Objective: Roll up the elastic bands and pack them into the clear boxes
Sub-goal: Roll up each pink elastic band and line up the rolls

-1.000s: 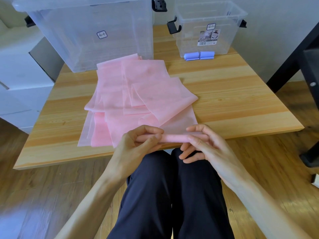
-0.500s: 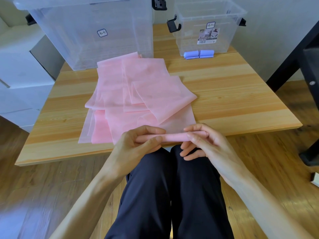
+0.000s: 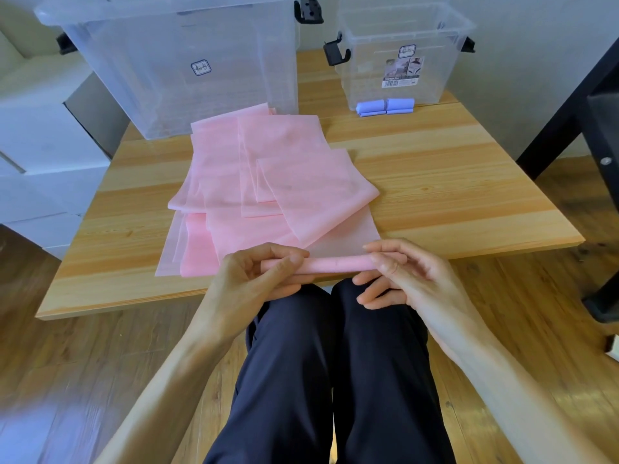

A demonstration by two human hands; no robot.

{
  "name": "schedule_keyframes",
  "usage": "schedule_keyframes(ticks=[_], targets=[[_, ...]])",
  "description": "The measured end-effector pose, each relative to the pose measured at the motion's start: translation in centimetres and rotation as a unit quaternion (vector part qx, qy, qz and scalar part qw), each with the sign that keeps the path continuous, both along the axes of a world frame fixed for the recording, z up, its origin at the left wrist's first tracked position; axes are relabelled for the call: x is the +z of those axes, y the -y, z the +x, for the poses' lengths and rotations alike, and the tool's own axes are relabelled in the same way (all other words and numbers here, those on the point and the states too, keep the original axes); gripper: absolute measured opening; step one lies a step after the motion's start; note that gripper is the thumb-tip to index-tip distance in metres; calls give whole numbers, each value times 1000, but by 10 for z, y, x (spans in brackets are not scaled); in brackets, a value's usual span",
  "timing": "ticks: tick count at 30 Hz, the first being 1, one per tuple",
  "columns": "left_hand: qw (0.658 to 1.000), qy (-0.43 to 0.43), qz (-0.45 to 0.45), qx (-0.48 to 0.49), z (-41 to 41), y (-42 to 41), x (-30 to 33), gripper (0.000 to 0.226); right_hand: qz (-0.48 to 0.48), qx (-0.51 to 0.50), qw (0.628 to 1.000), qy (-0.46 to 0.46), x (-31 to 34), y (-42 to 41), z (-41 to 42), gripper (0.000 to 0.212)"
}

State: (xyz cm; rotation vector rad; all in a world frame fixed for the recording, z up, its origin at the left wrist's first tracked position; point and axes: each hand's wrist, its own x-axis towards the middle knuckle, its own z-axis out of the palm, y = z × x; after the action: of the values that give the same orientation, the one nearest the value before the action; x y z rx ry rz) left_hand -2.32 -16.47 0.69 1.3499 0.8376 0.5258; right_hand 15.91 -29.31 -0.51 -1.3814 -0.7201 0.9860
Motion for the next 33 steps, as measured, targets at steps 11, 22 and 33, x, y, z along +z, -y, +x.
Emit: schedule_keyframes(ticks=[11,22,33], targets=[[1000,4,-5,-6,-3,7,-1,30,-11,-28,1000,-7,0,5,-2,32],[1000,16,-8,-16,-7,9,-5,32,-19,-35,999,-9,0,7,-2,28],[999,18,11,-50,-3,16,-9,31,-24,2,1000,-1,-5,10,-1,35]])
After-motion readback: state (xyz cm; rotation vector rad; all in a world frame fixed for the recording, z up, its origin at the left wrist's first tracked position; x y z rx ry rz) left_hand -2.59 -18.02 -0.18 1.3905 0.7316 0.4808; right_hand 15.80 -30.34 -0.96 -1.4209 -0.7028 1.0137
